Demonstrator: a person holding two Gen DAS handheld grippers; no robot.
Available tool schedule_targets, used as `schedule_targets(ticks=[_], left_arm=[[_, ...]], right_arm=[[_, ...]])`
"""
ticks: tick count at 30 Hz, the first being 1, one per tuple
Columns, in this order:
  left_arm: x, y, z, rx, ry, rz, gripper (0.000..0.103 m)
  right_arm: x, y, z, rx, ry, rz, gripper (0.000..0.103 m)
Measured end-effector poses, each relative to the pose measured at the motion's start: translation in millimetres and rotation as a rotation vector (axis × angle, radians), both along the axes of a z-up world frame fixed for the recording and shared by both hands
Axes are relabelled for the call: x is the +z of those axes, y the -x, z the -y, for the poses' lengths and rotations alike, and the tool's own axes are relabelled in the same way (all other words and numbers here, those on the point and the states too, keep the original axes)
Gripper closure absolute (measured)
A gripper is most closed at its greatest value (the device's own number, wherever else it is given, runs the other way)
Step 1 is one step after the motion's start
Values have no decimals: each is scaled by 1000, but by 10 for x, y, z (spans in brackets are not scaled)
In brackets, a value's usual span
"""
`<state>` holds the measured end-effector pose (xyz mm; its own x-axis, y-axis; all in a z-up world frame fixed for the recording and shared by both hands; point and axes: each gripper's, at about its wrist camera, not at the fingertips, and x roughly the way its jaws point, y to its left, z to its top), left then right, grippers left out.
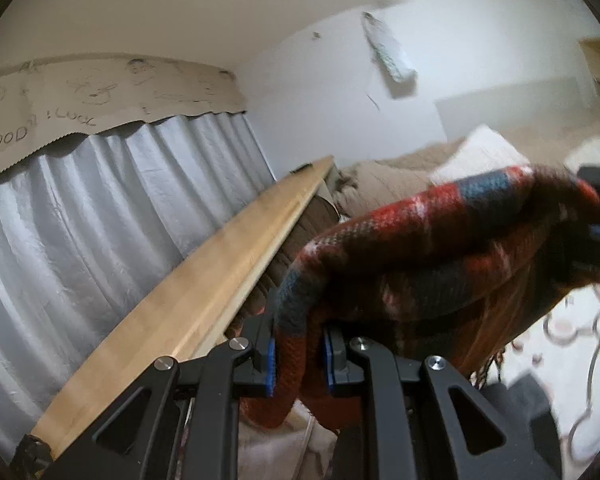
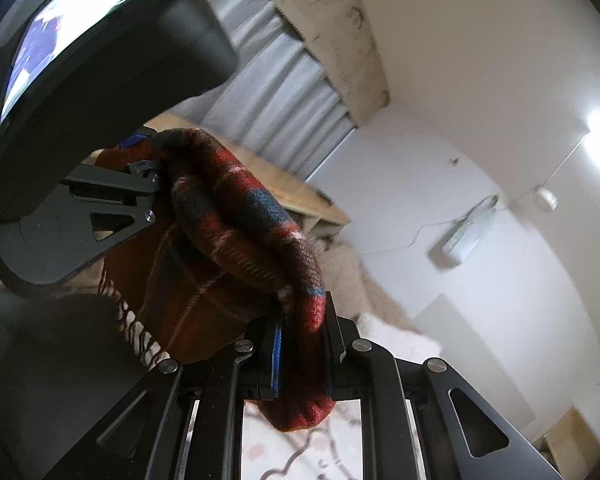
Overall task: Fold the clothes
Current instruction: 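Lift the folded blanket with both grippers and carry it toward the clothes stack, then lower the blanket onto the stack of folded clothes and open both grippers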
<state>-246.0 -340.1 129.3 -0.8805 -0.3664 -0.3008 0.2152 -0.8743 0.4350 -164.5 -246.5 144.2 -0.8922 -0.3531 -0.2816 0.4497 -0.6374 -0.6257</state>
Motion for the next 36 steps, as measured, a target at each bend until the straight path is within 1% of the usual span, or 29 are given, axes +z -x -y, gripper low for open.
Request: schedule_targets(ticks=[3, 6, 9, 11, 12, 13, 14, 15, 17, 20, 22, 24, 27, 30, 31, 32, 33, 34, 35, 36], left_arm=[[-135, -140, 0, -14, 13, 21, 86], [-210, -288, -6, -38, 24, 22, 86], [-319, -545, -29, -96, 37, 13, 86], [-451, -776, -23, -141, 50, 17, 84], [-523, -870, -13, -155, 56, 26, 83], [-610, -966, 4, -167, 64, 38, 83], [-701, -1064, 22, -179, 71, 51, 83], [-814, -1173, 59, -186, 69, 73, 83], [-978, -1309, 89, -188, 78, 112, 83], [-1239, -1520, 86, -196, 121, 169, 83], [-1369, -1610, 69, -200, 156, 187, 82], [-1471, -1658, 61, -198, 184, 199, 82], [-1572, -1690, 45, -197, 210, 193, 80], [-1643, -1691, 69, -179, 214, 210, 73], [-1609, -1699, 113, -177, 167, 225, 69], [-1571, -1709, 161, -177, 114, 241, 65], [-1489, -1741, 247, -187, 9, 269, 63], [-1390, -1794, 351, -205, -102, 296, 57], [-1300, -1865, 423, -223, -177, 304, 50], [-1213, -1935, 492, -240, -248, 311, 49]], right_arm=[[-163, -180, -68, 30, -13, 29, 88], [-281, -362, -92, 39, -13, 43, 88], [-410, -576, -154, 43, -5, 48, 87], [-561, -792, -239, 63, -4, 61, 87], [-668, -919, -283, 78, -10, 72, 88], [-739, -881, -300, 91, -21, 82, 87], [-786, -733, -301, 102, -33, 89, 88], [-887, -730, -296, 115, -49, 101, 88], [-1141, -883, -269, 140, -83, 132, 88], [-1375, -1023, -304, 146, -126, 146, 87], [-1475, -1155, -320, 143, -150, 136, 88], [-1587, -1276, -275, 145, -180, 90, 88], [-1677, -1389, -334, 144, -213, 56, 87], [-1791, -1347, -350, 129, -249, 51, 87], [-1818, -1335, -359, 130, -251, 56, 85], [-1853, -1369, -354, 134, -248, 64, 76], [-1893, -1420, -355, 141, -238, 77, 66], [-1930, -1463, -372, 148, -221, 93, 58], [-1925, -1471, -408, 167, -196, 126, 55], [-1889, -1453, -459, 196, -165, 170, 45]])
